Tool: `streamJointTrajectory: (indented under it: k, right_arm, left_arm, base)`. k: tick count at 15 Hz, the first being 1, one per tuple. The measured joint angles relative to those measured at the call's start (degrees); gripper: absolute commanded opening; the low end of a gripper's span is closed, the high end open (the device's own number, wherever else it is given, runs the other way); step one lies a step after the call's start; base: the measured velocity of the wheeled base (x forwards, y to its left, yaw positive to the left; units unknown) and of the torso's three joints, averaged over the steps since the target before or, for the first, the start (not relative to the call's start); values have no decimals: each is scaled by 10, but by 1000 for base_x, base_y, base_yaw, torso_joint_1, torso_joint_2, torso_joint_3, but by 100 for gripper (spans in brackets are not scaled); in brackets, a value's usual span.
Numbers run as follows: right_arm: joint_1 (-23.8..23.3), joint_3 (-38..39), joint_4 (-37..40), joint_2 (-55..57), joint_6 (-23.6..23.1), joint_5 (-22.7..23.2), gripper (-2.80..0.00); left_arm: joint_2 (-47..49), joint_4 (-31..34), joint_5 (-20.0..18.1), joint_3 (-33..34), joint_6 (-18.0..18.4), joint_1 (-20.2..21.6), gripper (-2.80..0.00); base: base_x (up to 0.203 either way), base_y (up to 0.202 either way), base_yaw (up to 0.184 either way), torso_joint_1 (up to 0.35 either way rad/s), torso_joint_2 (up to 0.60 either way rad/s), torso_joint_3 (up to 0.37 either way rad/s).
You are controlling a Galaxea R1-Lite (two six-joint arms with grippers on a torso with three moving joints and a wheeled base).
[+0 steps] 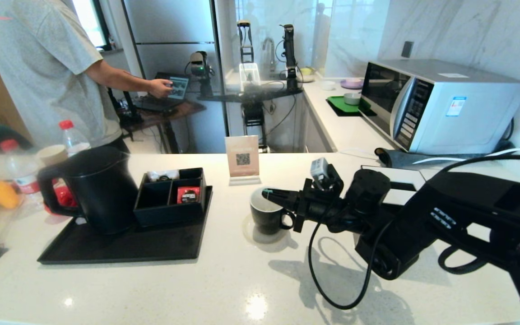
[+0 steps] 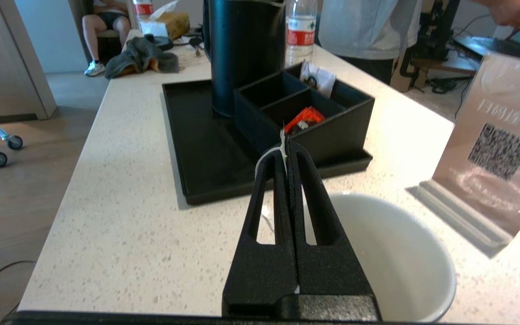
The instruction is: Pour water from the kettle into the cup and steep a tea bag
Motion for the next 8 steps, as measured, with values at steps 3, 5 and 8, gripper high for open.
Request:
streamJointTrajectory:
  k: [3,5,8]
  right_arm:
    - [0,-3,0,-14,2,-1,-280]
    - [-1,-4,0,-24,2,-10,-280]
    - [0,-4,0,-38,2,-63,-280]
  left_arm:
    - [0,0,0,0,0,0,-280]
    - [0,0,0,0,0,0,-280]
    - [0,0,0,0,0,0,-280]
  base:
    - [0,0,0,0,0,0]
    - [0,0,0,0,0,0]
    - [0,0,0,0,0,0]
